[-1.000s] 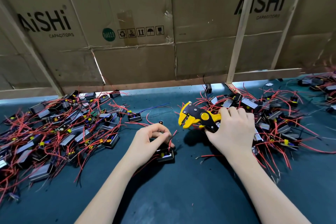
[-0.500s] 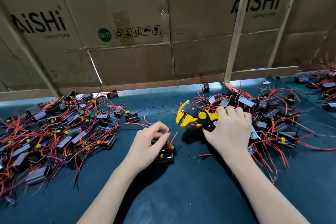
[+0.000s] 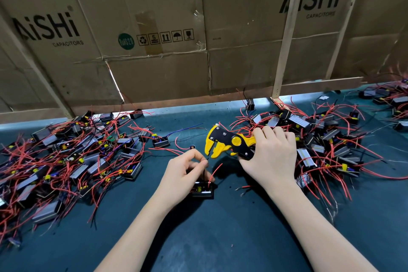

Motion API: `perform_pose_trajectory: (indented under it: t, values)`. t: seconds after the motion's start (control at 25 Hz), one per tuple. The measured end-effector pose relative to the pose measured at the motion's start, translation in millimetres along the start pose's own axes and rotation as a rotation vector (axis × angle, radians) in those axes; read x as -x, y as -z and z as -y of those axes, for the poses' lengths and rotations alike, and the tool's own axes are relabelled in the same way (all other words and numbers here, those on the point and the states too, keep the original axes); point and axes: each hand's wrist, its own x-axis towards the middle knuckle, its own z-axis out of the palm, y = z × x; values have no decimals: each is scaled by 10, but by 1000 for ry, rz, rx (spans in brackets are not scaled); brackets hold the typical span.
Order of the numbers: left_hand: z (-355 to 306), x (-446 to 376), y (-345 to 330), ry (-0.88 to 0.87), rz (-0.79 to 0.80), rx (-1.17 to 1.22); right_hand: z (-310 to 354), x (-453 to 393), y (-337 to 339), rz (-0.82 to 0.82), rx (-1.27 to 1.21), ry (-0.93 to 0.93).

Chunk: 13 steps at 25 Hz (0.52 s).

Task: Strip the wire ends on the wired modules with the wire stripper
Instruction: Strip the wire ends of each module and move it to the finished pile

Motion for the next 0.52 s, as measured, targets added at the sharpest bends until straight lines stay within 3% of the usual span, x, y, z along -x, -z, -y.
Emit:
perform_pose_trajectory:
  t: [0.52]
  values:
    - [15,-12,-48,35,-25,47,67,27,-9,112,20,-15]
